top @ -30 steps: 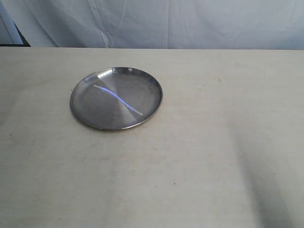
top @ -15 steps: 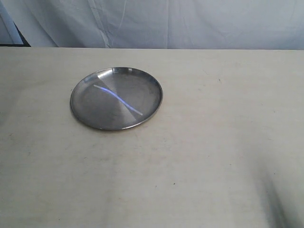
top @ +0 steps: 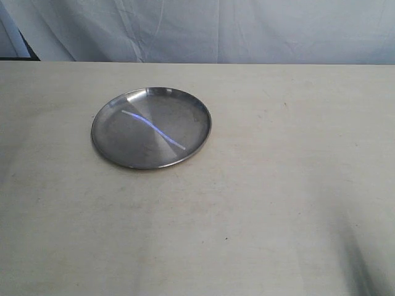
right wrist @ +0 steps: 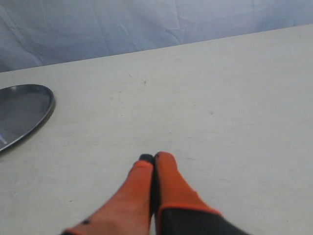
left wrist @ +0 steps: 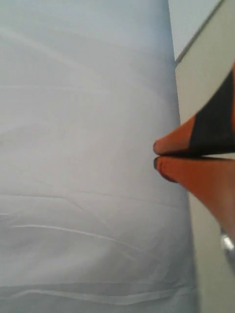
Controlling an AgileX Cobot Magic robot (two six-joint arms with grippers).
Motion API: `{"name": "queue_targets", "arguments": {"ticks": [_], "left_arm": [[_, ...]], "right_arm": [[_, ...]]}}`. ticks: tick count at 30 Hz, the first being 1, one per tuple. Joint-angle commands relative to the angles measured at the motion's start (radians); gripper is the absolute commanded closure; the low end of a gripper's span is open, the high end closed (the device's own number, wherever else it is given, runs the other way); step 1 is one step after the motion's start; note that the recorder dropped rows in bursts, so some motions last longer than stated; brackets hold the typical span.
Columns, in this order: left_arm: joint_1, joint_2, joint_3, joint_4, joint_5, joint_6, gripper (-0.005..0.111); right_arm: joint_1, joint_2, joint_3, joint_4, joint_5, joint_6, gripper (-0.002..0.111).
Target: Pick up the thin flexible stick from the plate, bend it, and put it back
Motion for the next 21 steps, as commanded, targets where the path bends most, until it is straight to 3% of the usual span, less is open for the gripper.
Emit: {"name": "queue_targets", "arguments": {"ticks": [1,4,8,11,18,21], "left_arm": [[0.199,-0.032,0.125,-0.336,-0.105,-0.083,0.107],[0.308,-0.086,0.194,-0.378,-0.196,-0.052,0.107],[0.393,-0.145,0.208,-0.310,-0.369,0.160,0.107],[0.410,-0.152,0.193,-0.338,-0.435,0.239,0.107],[0.410,-0.152,0.190,-0.727,-0.339,0.099,0.107],[0.410,-0.152,0.193,-0.795,-0.333,0.087,0.107]], "right_arm": [[-0.005,-0.007,0.002,0.001,-0.005,0.000,0.107],[-0.005,-0.007,0.002,0.001,-0.005,0.000,0.107],[-0.005,-0.007,0.002,0.001,-0.005,0.000,0.107],[-0.005,-0.007,0.002,0.001,-0.005,0.000,0.107],[-0.005,-0.007,0.002,0.001,-0.009,0.000,0.107],[-0.005,-0.007,0.002,0.001,-0.009,0.000,0.107]]}}
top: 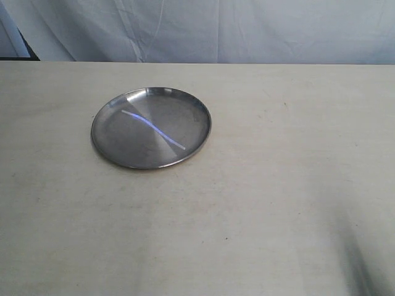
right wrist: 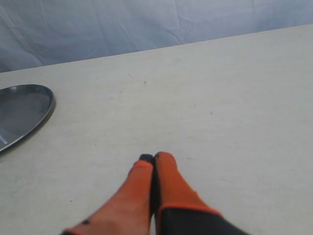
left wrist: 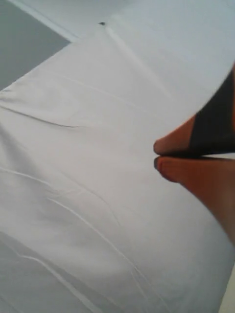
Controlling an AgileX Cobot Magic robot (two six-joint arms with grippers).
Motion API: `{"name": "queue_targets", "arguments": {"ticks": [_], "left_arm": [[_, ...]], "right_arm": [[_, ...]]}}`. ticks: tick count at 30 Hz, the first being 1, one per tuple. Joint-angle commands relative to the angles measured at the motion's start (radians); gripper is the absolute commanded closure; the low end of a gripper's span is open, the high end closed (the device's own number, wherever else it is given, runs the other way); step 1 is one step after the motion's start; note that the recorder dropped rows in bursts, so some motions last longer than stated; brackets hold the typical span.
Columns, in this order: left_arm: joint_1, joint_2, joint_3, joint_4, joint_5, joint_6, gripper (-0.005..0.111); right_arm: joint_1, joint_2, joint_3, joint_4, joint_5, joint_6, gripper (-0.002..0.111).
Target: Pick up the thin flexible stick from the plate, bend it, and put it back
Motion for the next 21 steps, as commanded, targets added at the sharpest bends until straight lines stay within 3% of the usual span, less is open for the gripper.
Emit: {"name": "queue_targets", "arguments": {"ticks": [1,8,11,14,17,21], "left_arm": [[0.004,-0.005,0.010,-0.147,0.013,-0.010,0.107],[0.003,-0.076,0.147,-0.329,0.015,0.647,0.107],[0.003,-0.122,0.204,-0.569,0.155,0.852,0.107],[0.003,-0.159,0.238,-0.791,0.398,1.040,0.107],[0.003,-0.193,0.271,-0.805,0.517,1.121,0.107],[0.003,-0.251,0.335,-0.687,0.515,1.123,0.107]], "right_arm": [[-0.005,-0.007,0.002,-0.002,-0.009,0.000,0.107],[-0.005,-0.007,0.002,-0.002,-0.009,0.000,0.107],[-0.005,-0.007,0.002,-0.002,-0.009,0.000,0.107],[-0.005,-0.007,0.002,-0.002,-0.009,0.000,0.107],[-0.005,-0.007,0.002,-0.002,-0.009,0.000,0.107],[-0.005,-0.007,0.002,-0.002,-0.009,0.000,0.107]]}}
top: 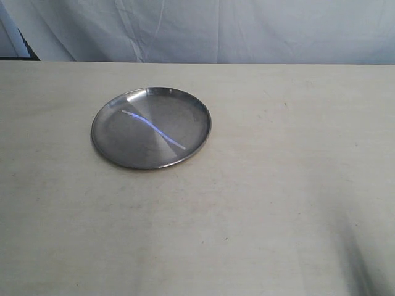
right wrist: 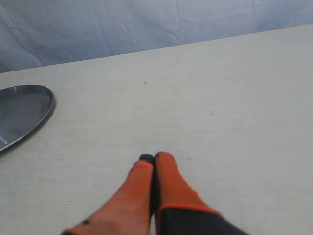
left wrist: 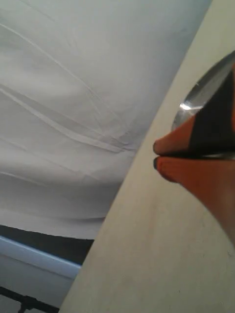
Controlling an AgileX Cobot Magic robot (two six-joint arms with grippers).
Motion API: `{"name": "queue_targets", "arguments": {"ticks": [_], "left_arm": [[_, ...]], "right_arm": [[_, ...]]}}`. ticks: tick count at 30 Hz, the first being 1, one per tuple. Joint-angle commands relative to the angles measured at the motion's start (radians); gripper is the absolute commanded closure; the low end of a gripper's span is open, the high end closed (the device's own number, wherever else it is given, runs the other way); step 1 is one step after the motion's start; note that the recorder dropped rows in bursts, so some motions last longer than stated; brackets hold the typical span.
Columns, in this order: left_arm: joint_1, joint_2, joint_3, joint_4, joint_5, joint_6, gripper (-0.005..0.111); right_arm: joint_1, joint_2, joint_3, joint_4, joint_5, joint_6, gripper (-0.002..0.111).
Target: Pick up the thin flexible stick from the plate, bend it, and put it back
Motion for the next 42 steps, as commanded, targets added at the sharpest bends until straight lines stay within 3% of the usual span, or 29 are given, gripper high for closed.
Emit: {"name": "queue_targets", "arguments": {"ticks": [1,5,42], "left_arm": [[0.003,-0.073,0.054,0.111,0.029,0.032,0.107],[-0.002,-0.138,0.054,0.151,0.239,0.032,0.107],[-0.002,-0.158,0.054,0.167,0.227,0.032,0.107]], "right_arm": [[-0.005,-0.007,0.002,-0.002,-0.009,0.000,0.107],[-0.005,-0.007,0.002,-0.002,-0.009,0.000,0.107],[-0.005,-0.007,0.002,-0.002,-0.012,0.000,0.107]]}}
